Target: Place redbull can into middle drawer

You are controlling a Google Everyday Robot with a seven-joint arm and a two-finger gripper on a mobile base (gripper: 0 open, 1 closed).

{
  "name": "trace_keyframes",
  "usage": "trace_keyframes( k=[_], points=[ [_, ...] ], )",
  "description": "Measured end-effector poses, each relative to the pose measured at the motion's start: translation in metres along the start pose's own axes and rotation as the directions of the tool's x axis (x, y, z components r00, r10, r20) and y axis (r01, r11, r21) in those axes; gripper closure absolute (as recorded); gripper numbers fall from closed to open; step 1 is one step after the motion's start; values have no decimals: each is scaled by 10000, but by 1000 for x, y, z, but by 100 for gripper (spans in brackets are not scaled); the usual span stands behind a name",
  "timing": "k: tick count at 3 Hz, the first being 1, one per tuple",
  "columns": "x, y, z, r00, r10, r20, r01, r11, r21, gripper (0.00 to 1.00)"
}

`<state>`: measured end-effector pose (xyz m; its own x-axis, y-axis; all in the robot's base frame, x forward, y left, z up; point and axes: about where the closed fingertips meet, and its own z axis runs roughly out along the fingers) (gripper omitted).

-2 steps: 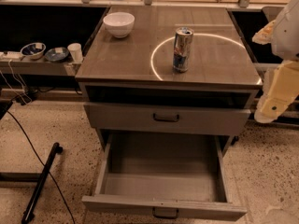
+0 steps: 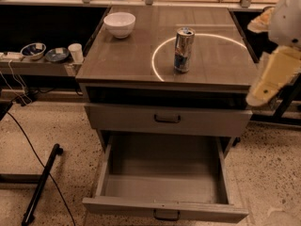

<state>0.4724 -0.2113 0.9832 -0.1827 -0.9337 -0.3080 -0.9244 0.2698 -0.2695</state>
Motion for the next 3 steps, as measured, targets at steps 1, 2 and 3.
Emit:
trace_keyframes(
  k=[1, 2, 3],
  points=[
    [-24, -48, 14, 9828, 251, 1831, -268, 9996, 68, 0],
    [-66, -94, 40, 9102, 876, 4048, -840, 9961, -267, 0],
    [-87, -120, 63, 8441, 1560, 5130, -1526, 9871, -491, 0]
  ],
)
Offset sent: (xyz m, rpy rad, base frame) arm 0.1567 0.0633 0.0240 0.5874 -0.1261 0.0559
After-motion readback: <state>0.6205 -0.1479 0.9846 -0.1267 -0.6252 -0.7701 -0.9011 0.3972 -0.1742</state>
